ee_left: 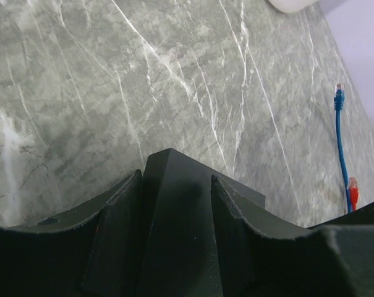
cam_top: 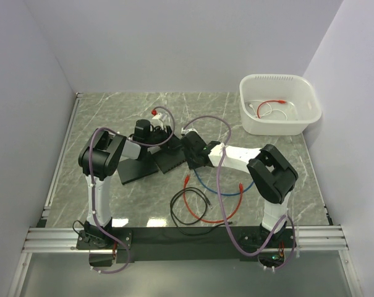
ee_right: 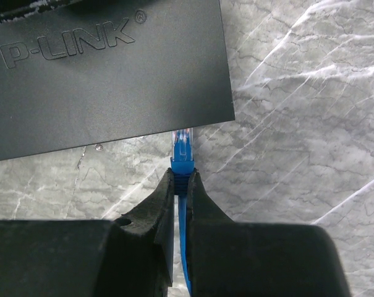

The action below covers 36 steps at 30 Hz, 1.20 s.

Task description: Insert the plug into the switch port

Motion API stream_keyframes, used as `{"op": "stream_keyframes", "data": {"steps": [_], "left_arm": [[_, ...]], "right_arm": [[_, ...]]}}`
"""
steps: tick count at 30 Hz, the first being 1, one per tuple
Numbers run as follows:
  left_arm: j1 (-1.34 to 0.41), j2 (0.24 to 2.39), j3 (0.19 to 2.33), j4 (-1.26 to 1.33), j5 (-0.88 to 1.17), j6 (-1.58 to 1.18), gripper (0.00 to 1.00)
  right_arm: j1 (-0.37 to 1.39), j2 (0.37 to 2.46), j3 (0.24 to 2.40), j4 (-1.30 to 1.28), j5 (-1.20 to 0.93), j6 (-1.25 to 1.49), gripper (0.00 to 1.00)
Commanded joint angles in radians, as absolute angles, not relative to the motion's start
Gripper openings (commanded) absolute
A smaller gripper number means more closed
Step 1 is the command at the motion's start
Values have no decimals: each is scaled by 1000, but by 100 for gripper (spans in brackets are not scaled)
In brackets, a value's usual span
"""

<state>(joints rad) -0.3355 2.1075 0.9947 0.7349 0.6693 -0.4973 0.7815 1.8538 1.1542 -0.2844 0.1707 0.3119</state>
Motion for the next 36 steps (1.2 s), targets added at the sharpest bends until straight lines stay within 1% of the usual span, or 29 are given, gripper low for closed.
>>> {"op": "stream_keyframes", "data": {"steps": [1, 12, 18, 21, 30, 36], "left_arm": [[-350, 2129, 974, 762, 755, -466, 53], [-373, 2141, 956, 784, 761, -433, 52], [-373, 2141, 917, 842, 773, -433, 50], [-376, 2138, 913, 812, 746, -400, 49], [-399, 2135, 934, 706, 706, -308, 44], [-426, 2134, 953, 641, 690, -252, 40]], "right_arm": [[790, 1838, 1227, -212, 204, 285, 0], [782, 1805, 1207, -150, 172, 284, 0], [746, 1822, 1200, -127, 144, 342, 0], [716, 1827, 1209, -129, 117, 356, 0], [715, 1904, 1319, -202, 118, 334, 0], [715, 1928, 1345, -221, 124, 327, 0]]}}
